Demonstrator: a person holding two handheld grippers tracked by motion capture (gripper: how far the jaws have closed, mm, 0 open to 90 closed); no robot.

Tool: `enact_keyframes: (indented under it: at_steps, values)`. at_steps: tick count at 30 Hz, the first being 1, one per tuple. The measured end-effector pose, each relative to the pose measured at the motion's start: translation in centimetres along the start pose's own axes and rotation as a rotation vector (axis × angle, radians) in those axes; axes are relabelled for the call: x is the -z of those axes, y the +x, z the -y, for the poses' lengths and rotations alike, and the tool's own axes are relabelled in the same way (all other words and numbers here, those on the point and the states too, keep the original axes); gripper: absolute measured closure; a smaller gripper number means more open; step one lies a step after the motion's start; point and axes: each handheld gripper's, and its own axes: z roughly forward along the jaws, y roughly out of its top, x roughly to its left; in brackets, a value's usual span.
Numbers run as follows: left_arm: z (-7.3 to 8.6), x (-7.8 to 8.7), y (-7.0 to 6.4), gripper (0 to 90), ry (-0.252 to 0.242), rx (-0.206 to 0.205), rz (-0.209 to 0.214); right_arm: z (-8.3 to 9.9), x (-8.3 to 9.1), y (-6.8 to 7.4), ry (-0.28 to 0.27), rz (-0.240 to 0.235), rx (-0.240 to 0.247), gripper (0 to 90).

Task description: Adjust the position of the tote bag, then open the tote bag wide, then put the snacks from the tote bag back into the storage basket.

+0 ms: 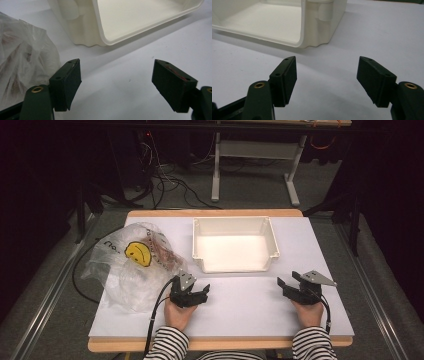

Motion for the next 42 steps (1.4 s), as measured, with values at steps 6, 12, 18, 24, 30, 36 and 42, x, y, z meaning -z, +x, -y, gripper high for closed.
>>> enact_keyframes:
  at_steps: [6,12,18,24,30,36,42]
  values:
    - [0.0,0.0,0.1,24.0,0.003,0.006,0.007,0.0,-0.1,0.0,0.005,-0.001,-0.001,32.8]
    - [-0.1,0.1,0.1,23.9,0.018,0.005,0.015,0.0,-0.1,-0.1,0.004,-0.006,0.001,32.8]
    - [-0.1,0.0,-0.2,23.7,0.045,-0.008,0.017,0.0,-0.1,-0.1,0.001,-0.008,0.000,32.7]
    - [0.0,0.1,-0.6,23.1,0.075,-0.019,0.025,0.0,0.0,-0.1,-0.003,-0.012,-0.001,32.6]
    - [0.0,0.5,-1.0,22.9,0.083,-0.043,0.029,0.0,0.0,0.0,-0.006,-0.010,-0.002,32.6]
    - [-0.4,1.2,-1.5,22.4,0.095,-0.069,0.032,0.0,0.1,0.0,-0.010,-0.012,0.005,32.6]
    - [-0.6,2.1,-1.9,21.7,0.108,-0.084,0.042,0.0,0.1,0.0,-0.014,-0.016,0.009,32.6]
